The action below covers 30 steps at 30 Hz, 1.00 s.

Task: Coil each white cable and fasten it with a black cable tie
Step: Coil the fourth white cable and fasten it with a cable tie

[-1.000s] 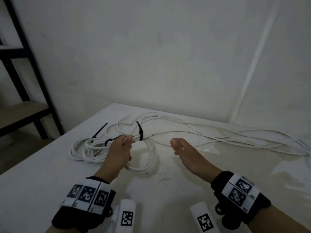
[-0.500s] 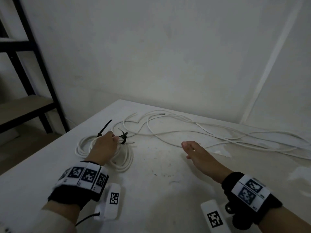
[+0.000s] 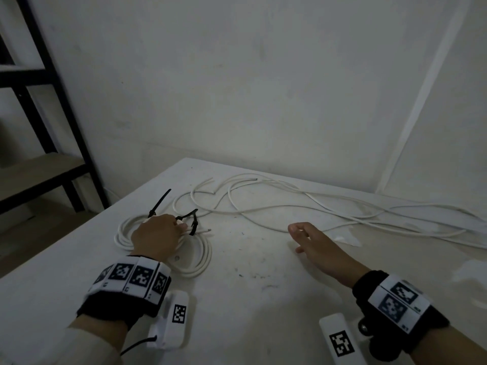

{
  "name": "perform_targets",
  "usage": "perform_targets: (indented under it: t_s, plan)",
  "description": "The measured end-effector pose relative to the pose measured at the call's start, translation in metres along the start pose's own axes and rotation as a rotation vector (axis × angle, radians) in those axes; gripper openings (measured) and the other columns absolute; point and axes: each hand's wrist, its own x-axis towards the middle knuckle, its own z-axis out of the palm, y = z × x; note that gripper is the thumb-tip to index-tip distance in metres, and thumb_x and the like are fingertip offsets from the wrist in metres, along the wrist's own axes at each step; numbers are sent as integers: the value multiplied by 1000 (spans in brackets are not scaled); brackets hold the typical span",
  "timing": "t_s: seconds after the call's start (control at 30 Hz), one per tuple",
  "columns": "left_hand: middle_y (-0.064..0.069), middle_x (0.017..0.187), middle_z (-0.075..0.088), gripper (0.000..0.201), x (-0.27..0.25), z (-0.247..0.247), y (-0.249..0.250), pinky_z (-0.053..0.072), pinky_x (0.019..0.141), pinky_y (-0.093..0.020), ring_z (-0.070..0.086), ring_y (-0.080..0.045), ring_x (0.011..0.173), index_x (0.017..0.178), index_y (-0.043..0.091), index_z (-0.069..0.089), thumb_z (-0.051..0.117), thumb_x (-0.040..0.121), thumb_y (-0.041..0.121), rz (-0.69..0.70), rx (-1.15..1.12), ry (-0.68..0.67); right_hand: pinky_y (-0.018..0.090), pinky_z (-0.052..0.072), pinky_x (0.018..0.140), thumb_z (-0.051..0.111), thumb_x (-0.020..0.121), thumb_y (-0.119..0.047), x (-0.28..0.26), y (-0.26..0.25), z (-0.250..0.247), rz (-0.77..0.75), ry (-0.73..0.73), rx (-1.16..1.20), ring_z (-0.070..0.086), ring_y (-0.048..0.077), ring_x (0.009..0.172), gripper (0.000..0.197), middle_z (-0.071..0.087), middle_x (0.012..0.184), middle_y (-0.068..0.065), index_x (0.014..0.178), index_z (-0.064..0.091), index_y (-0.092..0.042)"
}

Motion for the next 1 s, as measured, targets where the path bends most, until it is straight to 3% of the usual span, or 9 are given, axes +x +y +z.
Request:
perform_targets:
  t_s: [0.2,0.33,0.4,0.53,0.7,0.83,1.0]
  plan:
    - [-19,101,62,40,-5,-31,16,38,73,-35,57,-35,95,96,3,60,34,98,33,-13,-119,237,30,41,84,39,90,-52,9,12,-15,-11,53,18,54,18,106,49,53,121,0,127,47,-20]
    - [-16,100,63,32,-2,-44,40,38,73,-33,57,-33,92,95,8,60,39,96,33,80,-172,286,23,44,68,51,90,-41,20,17,-25,2,82,9,55,15,88,38,54,110,2,120,50,-17]
    - [-13,103,63,30,-4,-44,60,38,74,-32,56,-30,95,100,10,61,43,95,33,130,-188,247,22,40,68,54,89,-37,28,20,-30,-2,113,-53,54,14,91,36,54,113,2,119,52,-17]
    - [-8,110,64,27,0,-31,91,42,80,-32,58,-26,101,106,15,62,46,94,34,209,-137,151,23,32,83,56,89,-31,40,27,-42,-20,130,-128,46,12,103,37,48,116,1,122,52,-15]
    - [-7,122,57,31,14,-8,117,40,85,-29,54,-23,110,122,20,53,45,95,33,297,-41,-48,30,34,102,60,86,-37,49,37,-50,-67,-14,-489,41,20,122,39,45,130,1,123,53,-26]
    - [-8,130,51,37,23,8,135,38,92,-30,49,-24,117,129,20,45,42,96,36,334,1,-169,32,30,104,54,88,-43,49,32,-48,-90,-29,-561,37,16,125,37,44,131,-5,122,51,-31]
    - [-11,129,47,42,38,18,153,40,96,-35,49,-25,117,133,20,40,43,95,37,319,-41,-220,34,29,104,52,89,-44,72,28,-59,-91,-27,-579,36,21,127,46,38,137,1,130,43,-24]
